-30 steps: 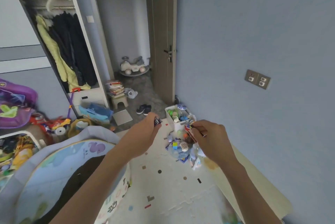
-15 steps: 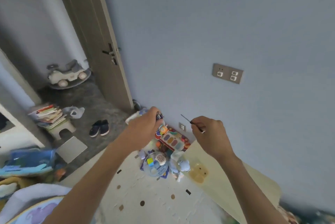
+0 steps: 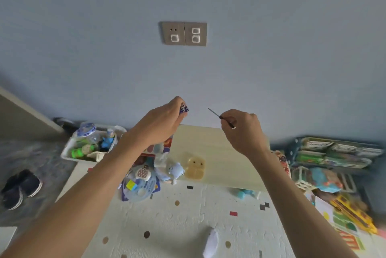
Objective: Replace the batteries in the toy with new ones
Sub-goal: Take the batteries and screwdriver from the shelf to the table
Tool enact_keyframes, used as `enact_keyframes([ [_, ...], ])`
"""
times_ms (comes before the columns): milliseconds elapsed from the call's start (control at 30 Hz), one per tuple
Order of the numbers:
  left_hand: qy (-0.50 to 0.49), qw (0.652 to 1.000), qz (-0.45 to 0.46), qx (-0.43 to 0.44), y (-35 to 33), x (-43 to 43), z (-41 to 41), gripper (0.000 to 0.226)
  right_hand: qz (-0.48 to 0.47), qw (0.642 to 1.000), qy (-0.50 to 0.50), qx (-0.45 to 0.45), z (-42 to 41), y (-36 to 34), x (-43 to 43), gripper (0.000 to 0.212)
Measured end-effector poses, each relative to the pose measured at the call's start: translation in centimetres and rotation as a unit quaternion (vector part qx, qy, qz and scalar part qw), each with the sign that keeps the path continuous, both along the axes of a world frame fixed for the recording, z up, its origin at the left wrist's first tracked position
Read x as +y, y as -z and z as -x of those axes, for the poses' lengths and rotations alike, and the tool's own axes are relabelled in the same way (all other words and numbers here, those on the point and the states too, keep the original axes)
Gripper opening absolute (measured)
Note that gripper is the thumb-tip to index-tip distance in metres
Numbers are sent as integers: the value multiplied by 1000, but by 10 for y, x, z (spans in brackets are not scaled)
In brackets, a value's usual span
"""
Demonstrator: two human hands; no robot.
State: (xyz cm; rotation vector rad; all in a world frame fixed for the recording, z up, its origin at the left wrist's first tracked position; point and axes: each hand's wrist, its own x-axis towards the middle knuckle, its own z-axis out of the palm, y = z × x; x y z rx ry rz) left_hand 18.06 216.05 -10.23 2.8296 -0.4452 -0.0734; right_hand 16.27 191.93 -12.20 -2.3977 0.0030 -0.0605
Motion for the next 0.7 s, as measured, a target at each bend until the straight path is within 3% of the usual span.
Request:
enact_keyframes([
  [233, 40, 997, -11, 58, 148, 14, -87, 20, -7, 1000, 20, 1, -78, 136, 15, 13],
  [533, 100, 992, -51, 64, 461, 45, -186, 21, 11, 1000, 5, -9, -151, 433, 49, 15],
  [700, 150, 976, -129, 92, 622, 61, -216, 21, 26, 999, -3, -35, -174, 574, 46, 14],
])
